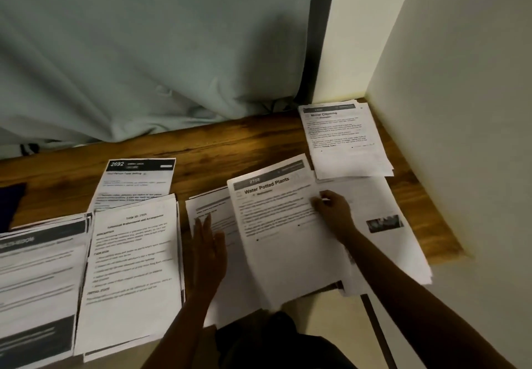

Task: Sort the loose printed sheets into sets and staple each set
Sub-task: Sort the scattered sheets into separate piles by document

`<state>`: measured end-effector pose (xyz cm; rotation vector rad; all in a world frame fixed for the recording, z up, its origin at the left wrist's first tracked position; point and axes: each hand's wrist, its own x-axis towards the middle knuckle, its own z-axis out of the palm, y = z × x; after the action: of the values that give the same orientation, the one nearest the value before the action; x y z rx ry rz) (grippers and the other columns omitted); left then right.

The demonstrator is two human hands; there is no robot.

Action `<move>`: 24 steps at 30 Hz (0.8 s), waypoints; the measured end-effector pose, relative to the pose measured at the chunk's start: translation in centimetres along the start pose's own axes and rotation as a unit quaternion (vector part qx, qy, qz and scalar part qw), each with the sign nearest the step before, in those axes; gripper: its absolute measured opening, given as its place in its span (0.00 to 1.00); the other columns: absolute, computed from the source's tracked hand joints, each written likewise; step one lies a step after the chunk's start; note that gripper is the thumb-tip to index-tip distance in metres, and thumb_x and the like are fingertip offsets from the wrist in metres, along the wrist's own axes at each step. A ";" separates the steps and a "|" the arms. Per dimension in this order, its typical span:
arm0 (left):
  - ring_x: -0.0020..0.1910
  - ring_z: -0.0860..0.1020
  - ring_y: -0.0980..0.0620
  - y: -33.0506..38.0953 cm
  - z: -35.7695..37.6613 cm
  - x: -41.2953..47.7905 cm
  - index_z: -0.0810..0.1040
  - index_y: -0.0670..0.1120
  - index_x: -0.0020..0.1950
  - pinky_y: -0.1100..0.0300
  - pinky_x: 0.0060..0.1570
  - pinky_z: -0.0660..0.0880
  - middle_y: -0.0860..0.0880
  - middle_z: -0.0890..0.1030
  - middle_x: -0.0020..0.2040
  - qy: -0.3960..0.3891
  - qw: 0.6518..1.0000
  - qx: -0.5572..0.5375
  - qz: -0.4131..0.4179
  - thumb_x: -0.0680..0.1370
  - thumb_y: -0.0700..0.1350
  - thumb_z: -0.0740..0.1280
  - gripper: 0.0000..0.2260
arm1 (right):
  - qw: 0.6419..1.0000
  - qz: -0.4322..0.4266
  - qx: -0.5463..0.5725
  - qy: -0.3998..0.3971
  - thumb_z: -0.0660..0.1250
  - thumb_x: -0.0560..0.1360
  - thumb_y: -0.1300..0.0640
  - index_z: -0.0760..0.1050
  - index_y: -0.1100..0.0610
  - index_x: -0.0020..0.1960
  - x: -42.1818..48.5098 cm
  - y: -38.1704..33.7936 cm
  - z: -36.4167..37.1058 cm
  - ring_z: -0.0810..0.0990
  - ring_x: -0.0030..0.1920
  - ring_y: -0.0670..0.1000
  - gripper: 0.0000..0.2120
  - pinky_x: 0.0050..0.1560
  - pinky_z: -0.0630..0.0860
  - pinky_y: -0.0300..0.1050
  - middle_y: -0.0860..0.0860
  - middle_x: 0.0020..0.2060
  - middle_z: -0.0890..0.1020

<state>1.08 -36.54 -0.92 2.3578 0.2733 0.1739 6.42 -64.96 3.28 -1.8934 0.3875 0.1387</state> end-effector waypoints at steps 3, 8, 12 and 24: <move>0.75 0.55 0.47 -2.0 -0.6 0.5 0.57 0.50 0.76 0.48 0.70 0.60 0.45 0.56 0.77 -0.004 0.998 -0.053 -0.033 0.78 0.57 0.49 0.27 | 0.999 -0.003 -0.035 -0.008 0.62 0.78 0.53 0.76 0.57 0.50 -0.2 -0.2 4.0 0.81 0.44 0.48 0.08 0.48 0.78 0.45 0.50 0.44 0.82; 0.77 0.45 0.54 -3.0 -0.3 0.7 0.51 0.53 0.78 0.55 0.71 0.48 0.50 0.49 0.78 -0.032 0.998 -0.057 -0.015 0.78 0.63 0.47 0.30 | 0.996 -0.002 -0.085 -0.008 0.61 0.79 0.55 0.73 0.57 0.53 -0.9 0.4 8.0 0.78 0.48 0.49 0.07 0.50 0.77 0.45 0.51 0.48 0.79; 0.76 0.44 0.55 -3.7 0.0 0.6 0.50 0.55 0.77 0.55 0.70 0.49 0.49 0.48 0.78 -0.052 0.996 -0.065 -0.015 0.74 0.71 0.44 0.35 | 0.983 -0.010 -0.183 0.009 0.62 0.78 0.56 0.71 0.58 0.58 -0.8 1.6 9.6 0.73 0.59 0.56 0.10 0.64 0.71 0.54 0.55 0.56 0.76; 0.77 0.48 0.49 -4.8 -6.1 4.8 0.53 0.51 0.77 0.56 0.68 0.50 0.48 0.50 0.78 0.010 0.997 -0.076 -0.030 0.74 0.72 0.45 0.38 | 0.987 -0.042 -0.154 -0.003 0.67 0.75 0.61 0.70 0.59 0.63 0.9 -7.3 17.3 0.70 0.61 0.54 0.18 0.58 0.71 0.44 0.56 0.60 0.71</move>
<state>3.75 -27.91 0.32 2.1964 0.3293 0.1829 11.24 -46.83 3.46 -2.2102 0.2932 0.1543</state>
